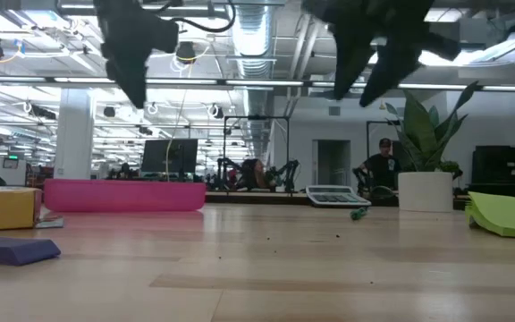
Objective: Pack school essentials
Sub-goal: Adjust the yellow scissors in the red supply box
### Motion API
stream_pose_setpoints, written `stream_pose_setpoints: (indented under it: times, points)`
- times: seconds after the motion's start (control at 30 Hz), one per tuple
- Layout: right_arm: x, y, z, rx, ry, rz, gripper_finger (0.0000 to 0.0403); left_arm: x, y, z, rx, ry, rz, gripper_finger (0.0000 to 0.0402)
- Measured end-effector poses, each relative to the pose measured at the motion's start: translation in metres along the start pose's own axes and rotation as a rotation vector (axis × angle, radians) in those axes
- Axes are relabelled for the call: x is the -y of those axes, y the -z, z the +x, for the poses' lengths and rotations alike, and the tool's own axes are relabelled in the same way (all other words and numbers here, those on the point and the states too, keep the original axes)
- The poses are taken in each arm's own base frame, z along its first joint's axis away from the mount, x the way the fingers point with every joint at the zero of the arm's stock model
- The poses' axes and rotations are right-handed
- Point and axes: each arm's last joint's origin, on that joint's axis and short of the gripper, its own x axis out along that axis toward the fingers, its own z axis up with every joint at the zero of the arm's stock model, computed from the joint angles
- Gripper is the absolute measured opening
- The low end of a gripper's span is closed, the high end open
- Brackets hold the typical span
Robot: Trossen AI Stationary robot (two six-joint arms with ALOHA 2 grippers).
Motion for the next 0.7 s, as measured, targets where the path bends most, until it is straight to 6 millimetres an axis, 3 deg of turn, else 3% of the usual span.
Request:
stream_pose_setpoints:
  times: [0.2, 0.37, 0.57, 0.7]
  points:
    - [-0.009, 0.014, 0.013, -0.060, 0.016, 0.018, 0.0199, 0.002, 0.014, 0.023, -0.100, 0.101, 0.067, 0.0138]
    - [-0.009, 0.018, 0.009, -0.072, 0.006, 0.043, 0.0199, 0.003, 0.022, 0.047, -0.186, 0.223, 0.105, 0.0102]
    - [-0.008, 0.021, 0.002, -0.073, -0.010, 0.040, 0.0192, -0.002, 0.028, 0.077, -0.255, 0.197, 0.128, 0.0036]
    - [-0.009, 0.024, -0.001, -0.074, -0.030, 0.041, 0.0193, -0.009, 0.023, 0.092, -0.249, -0.002, 0.138, 0.0004]
